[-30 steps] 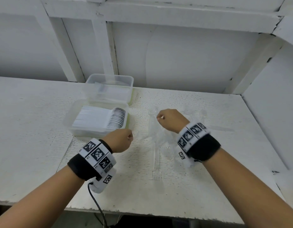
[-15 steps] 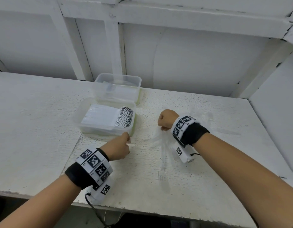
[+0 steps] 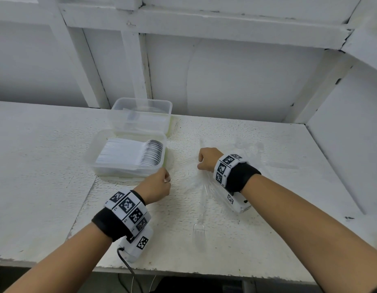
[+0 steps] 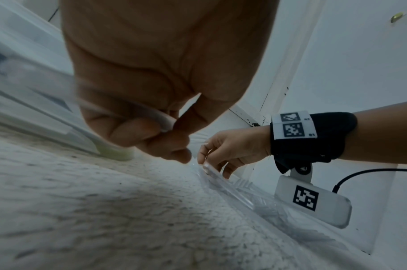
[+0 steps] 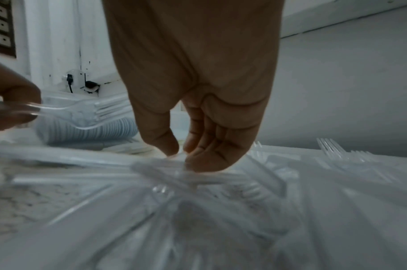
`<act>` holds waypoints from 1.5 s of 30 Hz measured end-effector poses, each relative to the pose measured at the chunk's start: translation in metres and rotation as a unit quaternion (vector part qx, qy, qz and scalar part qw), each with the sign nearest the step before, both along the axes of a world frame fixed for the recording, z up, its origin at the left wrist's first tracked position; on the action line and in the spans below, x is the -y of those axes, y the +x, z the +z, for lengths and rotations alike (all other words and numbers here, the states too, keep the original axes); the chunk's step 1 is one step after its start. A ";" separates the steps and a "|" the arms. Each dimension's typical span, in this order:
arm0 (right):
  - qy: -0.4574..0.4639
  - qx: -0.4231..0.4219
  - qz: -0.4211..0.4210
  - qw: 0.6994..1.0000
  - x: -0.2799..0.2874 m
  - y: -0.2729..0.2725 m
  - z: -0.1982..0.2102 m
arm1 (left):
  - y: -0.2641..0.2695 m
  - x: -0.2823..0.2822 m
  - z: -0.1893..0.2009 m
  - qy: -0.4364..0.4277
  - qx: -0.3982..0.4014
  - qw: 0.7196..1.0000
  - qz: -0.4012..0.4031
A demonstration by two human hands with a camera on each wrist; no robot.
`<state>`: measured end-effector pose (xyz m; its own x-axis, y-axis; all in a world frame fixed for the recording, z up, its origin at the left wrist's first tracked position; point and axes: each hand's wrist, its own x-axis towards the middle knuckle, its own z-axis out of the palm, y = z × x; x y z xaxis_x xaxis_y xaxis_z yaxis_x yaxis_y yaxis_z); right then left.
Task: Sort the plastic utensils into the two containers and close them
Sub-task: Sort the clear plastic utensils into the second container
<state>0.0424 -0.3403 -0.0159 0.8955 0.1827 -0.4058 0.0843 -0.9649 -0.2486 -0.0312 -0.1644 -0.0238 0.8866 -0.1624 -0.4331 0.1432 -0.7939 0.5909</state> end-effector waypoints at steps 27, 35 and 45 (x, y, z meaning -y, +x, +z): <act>0.429 0.174 -0.366 0.807 0.063 -0.019 0.017 | 0.043 0.091 -0.004 -0.030 0.081 0.995 -0.052; 0.403 0.114 -0.364 0.832 0.073 -0.028 0.005 | 0.048 0.097 -0.010 0.028 0.018 0.995 -0.094; 0.298 0.050 -0.287 0.909 0.069 -0.012 0.008 | 0.045 0.040 0.025 -0.074 -0.077 0.993 -0.059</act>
<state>0.0300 -0.4093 -0.0081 0.9397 -0.1656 -0.2992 -0.3396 -0.5544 -0.7598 0.0137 -0.2043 0.0010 0.7827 -0.3326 -0.5261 0.1522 -0.7173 0.6800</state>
